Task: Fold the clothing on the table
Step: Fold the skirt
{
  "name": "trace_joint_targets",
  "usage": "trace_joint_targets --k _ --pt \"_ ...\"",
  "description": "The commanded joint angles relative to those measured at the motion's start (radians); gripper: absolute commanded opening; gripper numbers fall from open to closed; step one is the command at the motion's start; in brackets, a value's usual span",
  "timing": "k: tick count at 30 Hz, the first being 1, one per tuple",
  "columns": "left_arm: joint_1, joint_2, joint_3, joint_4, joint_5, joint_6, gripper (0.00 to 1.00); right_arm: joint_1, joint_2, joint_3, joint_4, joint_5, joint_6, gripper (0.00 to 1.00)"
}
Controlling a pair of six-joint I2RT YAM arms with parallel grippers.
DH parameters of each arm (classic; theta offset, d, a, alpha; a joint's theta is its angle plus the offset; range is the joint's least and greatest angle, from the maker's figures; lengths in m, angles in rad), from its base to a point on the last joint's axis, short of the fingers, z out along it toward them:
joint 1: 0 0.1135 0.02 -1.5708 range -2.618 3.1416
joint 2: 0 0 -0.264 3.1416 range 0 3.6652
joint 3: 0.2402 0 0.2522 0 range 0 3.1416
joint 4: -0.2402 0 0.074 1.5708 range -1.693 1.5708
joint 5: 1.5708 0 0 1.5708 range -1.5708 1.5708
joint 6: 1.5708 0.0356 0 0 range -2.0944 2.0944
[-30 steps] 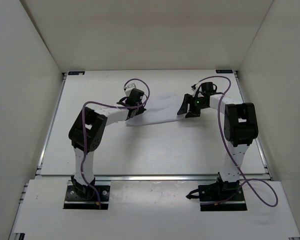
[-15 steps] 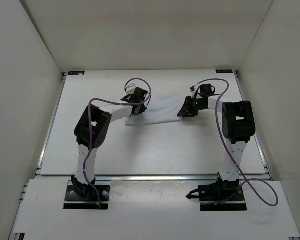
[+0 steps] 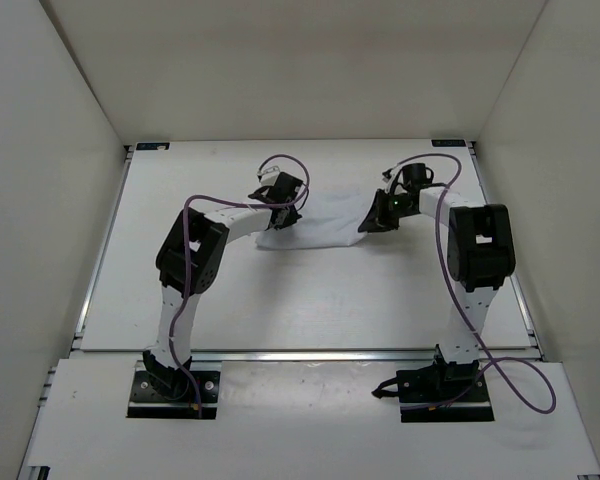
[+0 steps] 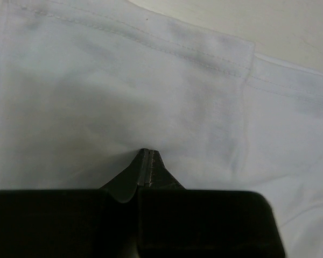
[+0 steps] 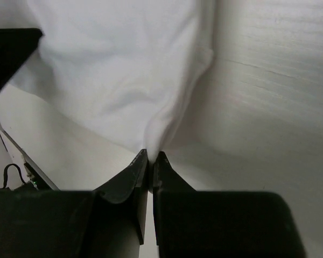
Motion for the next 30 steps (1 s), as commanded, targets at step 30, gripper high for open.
trace_joint_targets --k 30 --pt "0.182 -0.075 -0.232 0.367 0.834 -0.177 0.00 0.402 -0.094 0.236 -0.119 -0.022 0.013 0.00"
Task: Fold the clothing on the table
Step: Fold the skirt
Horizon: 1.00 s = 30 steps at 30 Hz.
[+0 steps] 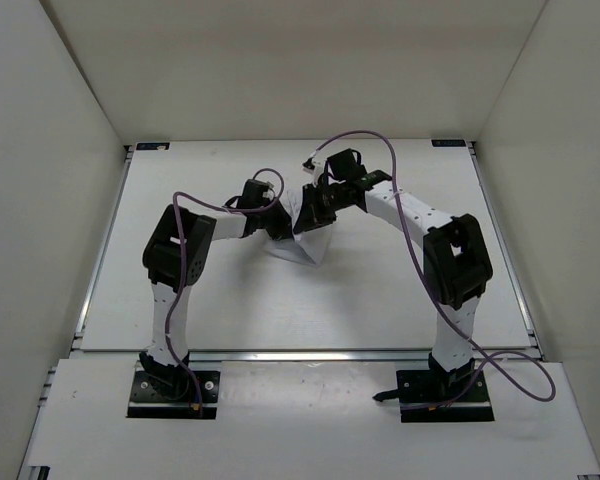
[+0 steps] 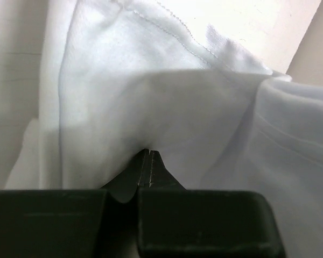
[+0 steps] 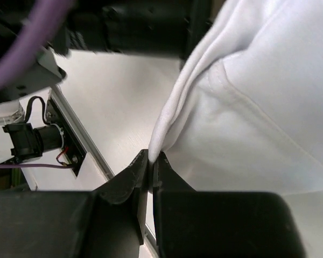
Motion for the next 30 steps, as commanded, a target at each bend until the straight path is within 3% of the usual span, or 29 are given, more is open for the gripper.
trace_joint_targets --k 1,9,15,19,24,30 --pt "0.043 -0.083 -0.024 0.032 0.087 -0.007 0.00 -0.009 -0.004 0.000 -0.002 0.016 -0.007 0.00" --pt "0.128 -0.232 -0.135 0.113 0.127 -0.038 0.00 -0.051 0.037 0.024 -0.016 0.053 0.010 0.01" --pt "0.209 -0.330 -0.197 0.005 0.099 0.045 0.00 -0.009 0.094 0.092 -0.020 0.038 0.017 0.00" --pt "0.204 -0.352 -0.243 -0.121 0.023 0.115 0.00 0.007 0.145 0.158 -0.051 0.039 0.005 0.00" --pt "0.191 -0.364 -0.285 -0.150 -0.059 0.127 0.00 0.021 0.169 0.205 -0.057 0.053 0.011 0.00" --pt "0.175 -0.312 -0.297 -0.150 -0.050 0.149 0.00 0.044 0.246 0.294 -0.079 0.037 0.008 0.01"
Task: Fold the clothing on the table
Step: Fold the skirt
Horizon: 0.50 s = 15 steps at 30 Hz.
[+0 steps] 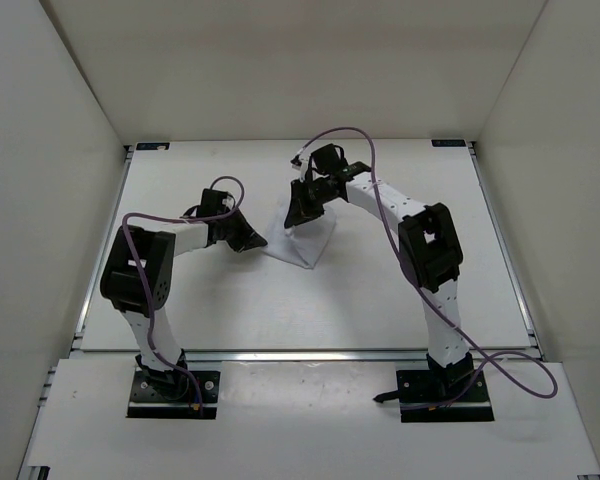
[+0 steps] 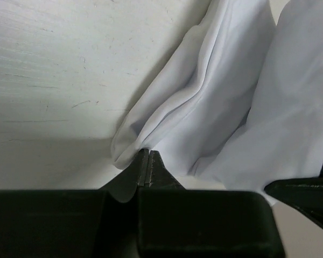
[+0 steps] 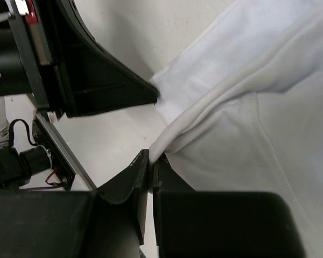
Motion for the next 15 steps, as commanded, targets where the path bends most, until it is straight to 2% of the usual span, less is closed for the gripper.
trace_joint_targets --k 1,15 --pt "-0.013 -0.004 -0.010 -0.007 -0.013 0.028 0.00 0.026 0.039 0.079 0.005 -0.010 0.009 0.01" --pt "-0.013 0.039 -0.031 0.007 -0.010 0.019 0.00 0.098 0.178 0.264 -0.038 -0.025 -0.001 0.00"
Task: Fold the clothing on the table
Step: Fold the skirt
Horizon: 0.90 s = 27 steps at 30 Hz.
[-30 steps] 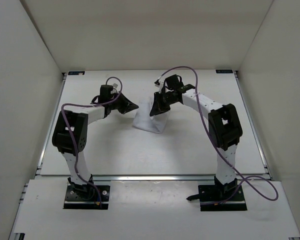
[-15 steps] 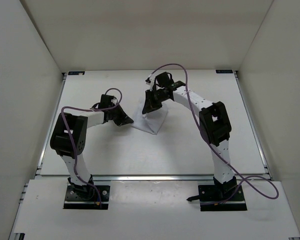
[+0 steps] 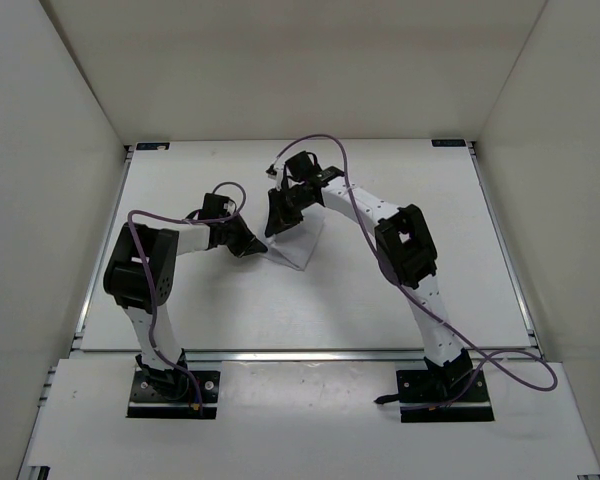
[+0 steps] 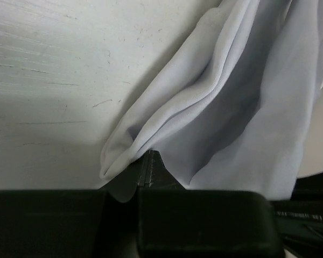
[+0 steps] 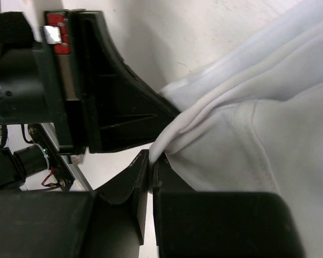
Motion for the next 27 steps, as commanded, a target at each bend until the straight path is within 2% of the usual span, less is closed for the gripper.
trace_joint_targets --k 1,7,9,12,14,15,18,22,25,26,27 --pt "-0.005 -0.002 -0.011 -0.015 -0.010 0.012 0.00 0.011 0.000 0.067 0.008 -0.018 0.003 0.00" --pt "-0.016 0.009 0.028 -0.109 -0.093 0.055 0.00 0.025 0.005 0.086 0.017 -0.021 -0.009 0.00" --pt "-0.016 -0.004 -0.009 -0.080 -0.094 0.049 0.00 0.028 0.017 0.089 0.006 0.004 -0.006 0.07" --pt "-0.004 -0.027 -0.026 -0.061 -0.090 0.048 0.00 0.025 0.023 0.092 -0.017 0.031 -0.020 0.37" --pt "-0.004 -0.034 -0.028 -0.066 -0.100 0.052 0.00 0.017 0.018 0.095 -0.024 0.028 -0.014 0.48" --pt "0.004 -0.036 -0.034 -0.063 -0.091 0.056 0.00 0.016 0.012 0.096 -0.017 0.024 -0.011 0.51" --pt "0.007 -0.051 -0.031 -0.057 -0.091 0.055 0.00 -0.001 -0.018 0.107 -0.018 0.045 -0.006 0.52" --pt "0.031 -0.085 -0.012 -0.072 -0.063 0.070 0.00 -0.036 -0.107 0.101 -0.015 0.118 -0.003 0.49" --pt "0.064 -0.158 0.026 -0.119 -0.071 0.120 0.00 -0.076 -0.178 -0.017 -0.001 0.189 -0.028 0.28" --pt "0.076 -0.194 0.031 -0.138 -0.082 0.145 0.00 -0.090 -0.204 -0.043 0.012 0.201 -0.035 0.07" --pt "0.079 -0.229 0.052 -0.159 -0.096 0.159 0.03 -0.107 -0.228 -0.096 0.026 0.215 -0.038 0.01"
